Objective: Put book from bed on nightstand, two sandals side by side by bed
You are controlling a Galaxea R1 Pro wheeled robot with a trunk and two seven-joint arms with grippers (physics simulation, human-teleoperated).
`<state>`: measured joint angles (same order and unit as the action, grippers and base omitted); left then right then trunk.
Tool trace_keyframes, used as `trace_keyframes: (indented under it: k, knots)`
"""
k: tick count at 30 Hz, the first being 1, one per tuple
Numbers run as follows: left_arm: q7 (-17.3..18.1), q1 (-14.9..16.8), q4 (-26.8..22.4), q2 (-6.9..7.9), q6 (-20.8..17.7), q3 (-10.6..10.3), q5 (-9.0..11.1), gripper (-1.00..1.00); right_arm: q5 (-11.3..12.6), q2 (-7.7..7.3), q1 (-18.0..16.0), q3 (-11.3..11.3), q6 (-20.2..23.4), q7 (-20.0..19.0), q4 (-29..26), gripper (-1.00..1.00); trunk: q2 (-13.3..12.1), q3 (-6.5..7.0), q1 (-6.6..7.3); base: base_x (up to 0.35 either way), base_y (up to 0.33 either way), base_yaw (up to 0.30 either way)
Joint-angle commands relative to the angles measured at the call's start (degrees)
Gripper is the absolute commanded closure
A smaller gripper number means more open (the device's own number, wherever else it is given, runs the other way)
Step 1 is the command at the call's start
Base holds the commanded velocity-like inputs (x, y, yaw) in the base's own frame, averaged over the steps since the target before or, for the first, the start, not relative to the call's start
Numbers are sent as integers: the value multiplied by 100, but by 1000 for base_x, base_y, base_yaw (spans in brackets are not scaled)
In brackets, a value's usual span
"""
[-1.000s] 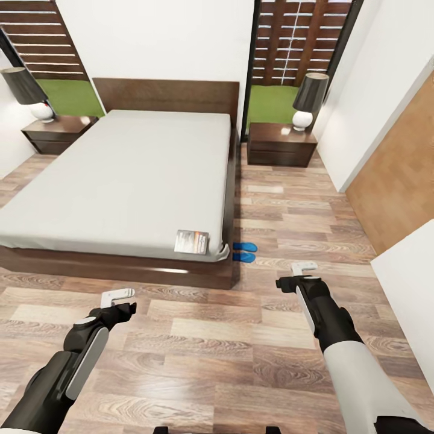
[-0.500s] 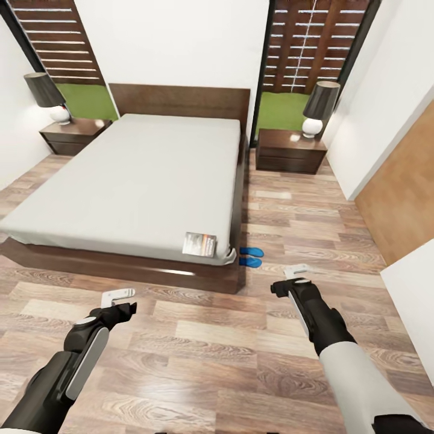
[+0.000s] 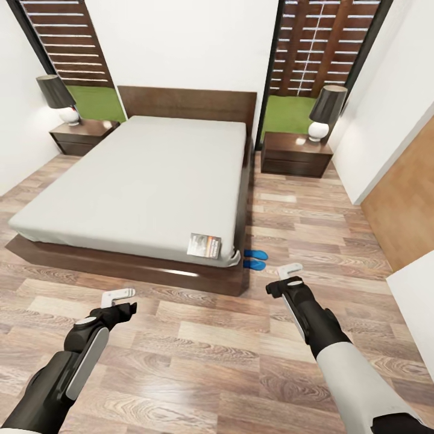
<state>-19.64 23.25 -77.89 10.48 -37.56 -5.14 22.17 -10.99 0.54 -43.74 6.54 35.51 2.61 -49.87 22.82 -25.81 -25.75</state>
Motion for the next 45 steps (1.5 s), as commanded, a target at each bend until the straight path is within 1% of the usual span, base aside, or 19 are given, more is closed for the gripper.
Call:
trace_keyframes:
  k: [1, 5, 6, 8, 9, 10, 11, 12, 14, 16, 17, 18, 22, 25, 27, 28, 32, 39, 45]
  knots:
    - [-58, 5, -7, 6, -14, -20, 59, -100, -16, -1, -3, 13, 35, 19, -6, -100, 10, -1, -3, 0, 0, 79]
    - [-58, 5, -13, 3, -14, -44, 62, -100, -33, -1, -3, 23, 22, 25, -5, -100, 10, 33, -3, 0, 0, 106]
    - [-49, 5, -71, -6, -14, -68, 71, -100, -55, 3, -3, 138, -207, 491, 124, -100, 10, 42, -3, 0, 0, 148]
    - [-45, 5, -80, -8, -18, -79, 73, -100, -54, 7, -3, 249, -324, 738, 251, -100, 10, 60, -3, 0, 0, 149]
    - [-43, 5, -87, -10, -20, -115, 75, -100, -47, 12, -3, 499, -539, 1160, 484, -100, 10, 69, -3, 0, 0, 151]
    - [-42, 5, -91, -10, -21, -149, 76, -100, -43, 13, -3, 693, -677, 1440, 646, -100, 10, 77, -3, 0, 0, 152]
    - [-41, 5, -94, -12, -22, -164, 74, -100, -41, 14, -3, 791, -736, 1571, 725, -100, 10, 86, -3, 0, 0, 152]
    - [-42, 5, -97, -14, -27, -190, 75, -100, -37, 15, -3, 979, -828, 1796, 864, -100, 10, 95, -3, 0, 0, 153]
    - [-43, 5, -99, -16, -43, -209, 76, -100, -33, 17, -3, 1150, -887, 1969, 953, -100, 10, 113, -3, 0, 0, 154]
    - [-41, 5, -105, -17, -74, -231, 76, -100, -34, 35, -3, 1542, -962, 2191, 1080, -100, 10, 130, -3, 0, 0, 157]
    - [-41, 5, -106, -17, -80, -233, 76, -100, -34, 38, -3, 1625, -970, 2214, 1097, -100, 10, 139, -3, 0, 0, 158]
    - [-41, 5, -108, -20, -91, -238, 76, -100, -38, 43, -3, 1795, -987, 2251, 1121, -100, 10, 148, -3, 0, 0, 158]
    - [-40, 5, -111, -27, -106, -245, 77, -100, -45, 50, -3, 2279, -1174, 2381, 1168, -100, 10, 183, -3, 0, 0, 159]
    - [-40, 5, -112, -27, -108, -245, 77, -100, -48, 50, -3, 2435, -1277, 2573, 1182, -100, 10, 209, -3, 0, 0, 159]
    - [-40, 5, -112, -26, -110, -255, 77, -100, -50, 48, -3, 2525, -1340, 2809, 1195, -100, 10, 227, -3, 0, 0, 159]
    - [-42, 5, -112, -22, -111, -350, 74, -100, -48, 51, -3, 2697, -1385, 3097, 1235, -100, 10, 236, -3, 0, 0, 132]
    - [-50, 5, -112, -21, -111, -514, 69, -100, -38, 52, -3, 2991, -1407, 3221, 1312, -100, 10, 271, -3, 0, 0, 106]
    - [-80, 5, -112, -20, -111, -658, 60, -100, -43, 44, -3, 3188, -1441, 3282, 1419, -100, 290, 209, -157, 0, 0, 48]
    - [-88, 5, -174, -20, -111, -677, 59, -100, -51, 43, -3, 3202, -1520, 3288, 1433, -100, 531, 157, -289, 0, 0, 4]
